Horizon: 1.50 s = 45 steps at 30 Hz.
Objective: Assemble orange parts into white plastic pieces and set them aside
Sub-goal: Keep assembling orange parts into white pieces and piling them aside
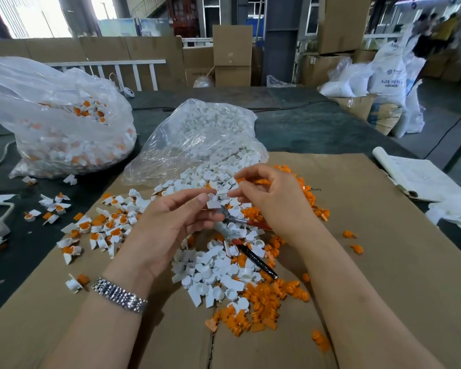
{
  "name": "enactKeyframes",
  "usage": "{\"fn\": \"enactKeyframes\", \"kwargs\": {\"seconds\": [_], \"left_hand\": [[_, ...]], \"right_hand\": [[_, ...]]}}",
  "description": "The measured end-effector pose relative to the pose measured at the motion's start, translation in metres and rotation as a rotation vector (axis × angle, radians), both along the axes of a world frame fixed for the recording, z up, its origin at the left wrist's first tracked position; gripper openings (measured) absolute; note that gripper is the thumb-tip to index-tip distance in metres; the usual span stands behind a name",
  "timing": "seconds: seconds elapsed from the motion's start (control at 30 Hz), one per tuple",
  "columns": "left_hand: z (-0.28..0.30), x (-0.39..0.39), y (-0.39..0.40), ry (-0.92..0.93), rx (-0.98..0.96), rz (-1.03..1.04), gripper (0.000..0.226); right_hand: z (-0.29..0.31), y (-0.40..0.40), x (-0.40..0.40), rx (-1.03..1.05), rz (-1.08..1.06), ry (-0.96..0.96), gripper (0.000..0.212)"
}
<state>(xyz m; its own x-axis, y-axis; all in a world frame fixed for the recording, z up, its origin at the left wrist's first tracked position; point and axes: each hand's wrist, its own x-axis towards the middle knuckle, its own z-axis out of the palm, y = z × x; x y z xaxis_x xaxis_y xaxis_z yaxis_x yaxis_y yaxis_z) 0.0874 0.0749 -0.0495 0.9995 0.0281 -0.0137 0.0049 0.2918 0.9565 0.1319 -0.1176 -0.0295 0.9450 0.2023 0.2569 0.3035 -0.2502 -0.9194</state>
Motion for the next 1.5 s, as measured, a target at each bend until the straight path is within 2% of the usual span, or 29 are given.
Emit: {"fn": "enactKeyframes", "kwargs": {"seconds": [0.2, 0.37, 0.63, 0.8, 0.87, 1.07, 1.13, 1.2, 1.3, 1.4, 1.5], "left_hand": [[0.003, -0.001, 0.002, -0.008, -0.090, -0.056, 0.023], [0.002, -0.001, 0.001, -0.005, -0.077, -0.066, 0.021], [0.000, 0.001, 0.000, -0.016, -0.045, -0.079, 0.020], [-0.003, 0.001, 0.002, -0.048, -0.022, -0.116, 0.023], [-0.004, -0.001, 0.000, -0.083, 0.074, -0.100, 0.024], [-0.006, -0.005, -0.009, -0.237, 0.628, 0.121, 0.019], [-0.006, -0.005, -0.011, -0.286, 0.750, 0.160, 0.019], [-0.006, -0.005, -0.010, -0.285, 0.675, 0.146, 0.019], [-0.005, -0.005, -0.004, -0.225, 0.417, 0.062, 0.019], [-0.005, -0.003, -0.001, -0.162, 0.212, -0.030, 0.018], [-0.004, -0.002, 0.001, -0.158, 0.154, -0.086, 0.021]], "right_hand": [[0.003, -0.003, -0.004, 0.123, 0.125, 0.028, 0.008], [0.003, 0.000, -0.007, 0.141, 0.148, -0.023, 0.009], [0.001, 0.007, -0.010, -0.067, 0.188, -0.109, 0.005], [-0.001, 0.008, -0.010, -0.083, 0.132, -0.084, 0.005], [0.000, 0.008, -0.009, -0.090, 0.113, -0.073, 0.005], [-0.005, 0.013, -0.011, -0.235, 0.011, -0.115, 0.007], [-0.006, 0.015, -0.012, -0.206, -0.011, -0.093, 0.008], [-0.005, 0.014, -0.010, -0.120, 0.017, -0.039, 0.006], [0.000, 0.008, -0.011, -0.003, 0.136, 0.016, 0.009], [0.004, 0.001, -0.011, 0.001, 0.236, -0.003, 0.022], [0.006, -0.003, -0.010, -0.052, 0.279, -0.068, 0.028]]}}
